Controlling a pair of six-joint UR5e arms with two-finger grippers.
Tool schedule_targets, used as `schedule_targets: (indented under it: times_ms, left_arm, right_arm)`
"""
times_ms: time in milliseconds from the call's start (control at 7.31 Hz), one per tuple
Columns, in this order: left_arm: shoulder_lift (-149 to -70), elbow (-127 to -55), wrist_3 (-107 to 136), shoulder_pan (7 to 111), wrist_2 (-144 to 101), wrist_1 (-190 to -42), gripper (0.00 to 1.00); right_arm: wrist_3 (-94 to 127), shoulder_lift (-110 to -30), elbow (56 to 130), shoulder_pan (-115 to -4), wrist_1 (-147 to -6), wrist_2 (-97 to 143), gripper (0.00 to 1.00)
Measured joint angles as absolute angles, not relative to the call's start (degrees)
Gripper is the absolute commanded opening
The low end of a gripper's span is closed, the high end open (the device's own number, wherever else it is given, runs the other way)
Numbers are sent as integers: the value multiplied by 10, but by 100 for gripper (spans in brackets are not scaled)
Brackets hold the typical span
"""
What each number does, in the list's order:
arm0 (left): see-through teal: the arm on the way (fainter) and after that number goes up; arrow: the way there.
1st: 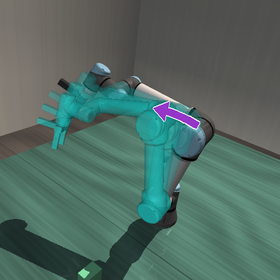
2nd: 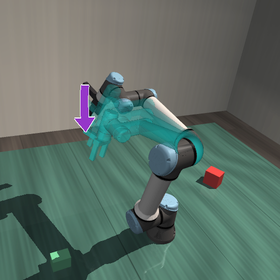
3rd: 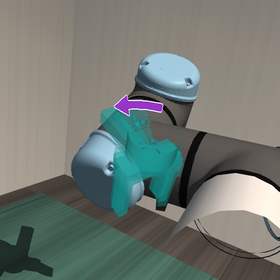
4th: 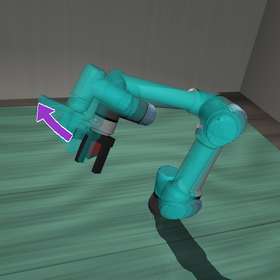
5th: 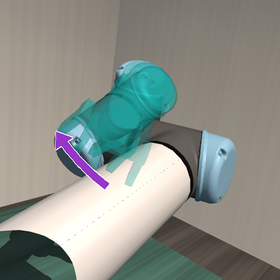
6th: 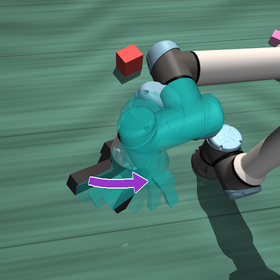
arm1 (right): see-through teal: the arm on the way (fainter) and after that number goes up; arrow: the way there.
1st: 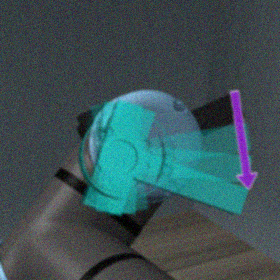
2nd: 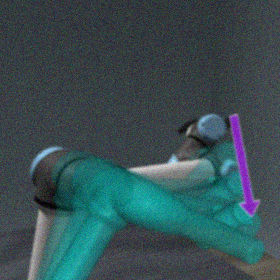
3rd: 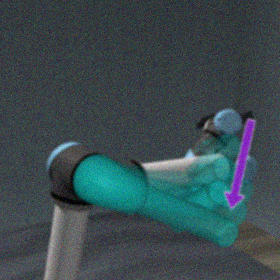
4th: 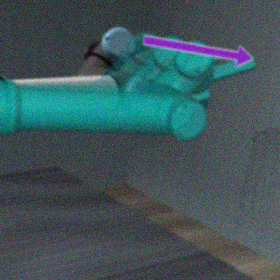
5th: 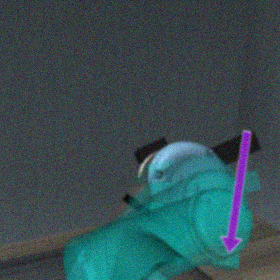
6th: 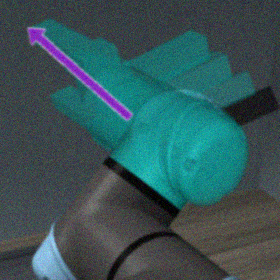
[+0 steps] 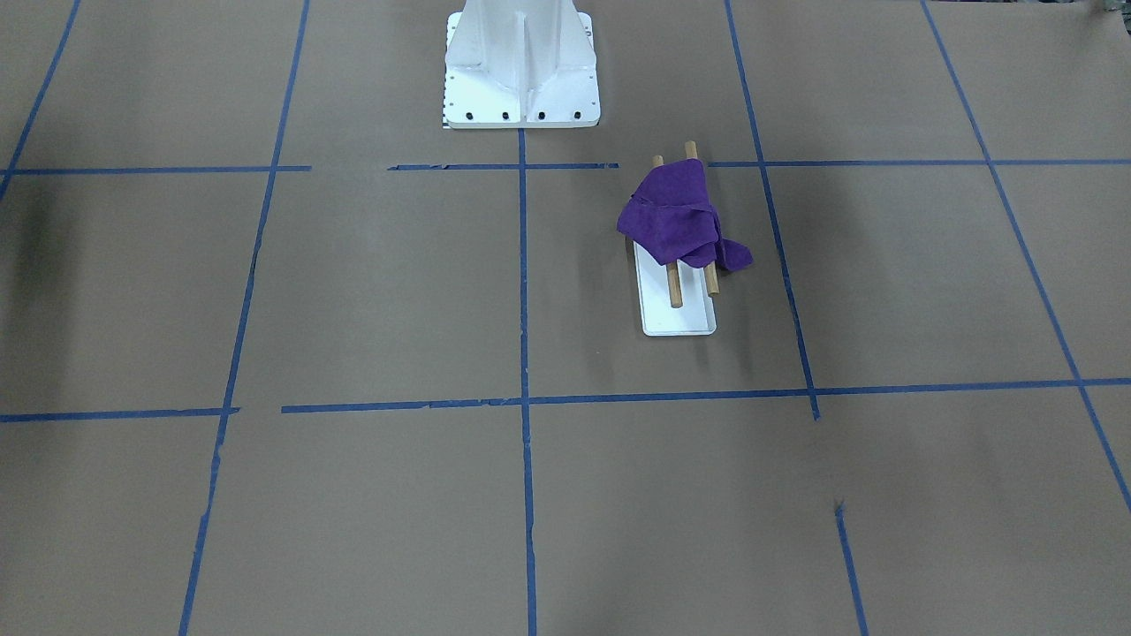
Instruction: Hang towel on rack
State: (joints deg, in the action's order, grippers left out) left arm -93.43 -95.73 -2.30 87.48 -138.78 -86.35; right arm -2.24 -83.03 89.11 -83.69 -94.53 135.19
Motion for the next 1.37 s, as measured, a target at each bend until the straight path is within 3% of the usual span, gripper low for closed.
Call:
schedule_targets:
  times_ms: [1368]
  left_arm:
    - [-934,-951,-22,859,-1391,-864,100]
  right_arm:
    - [-20,-839,887,-818,-901,1352,100]
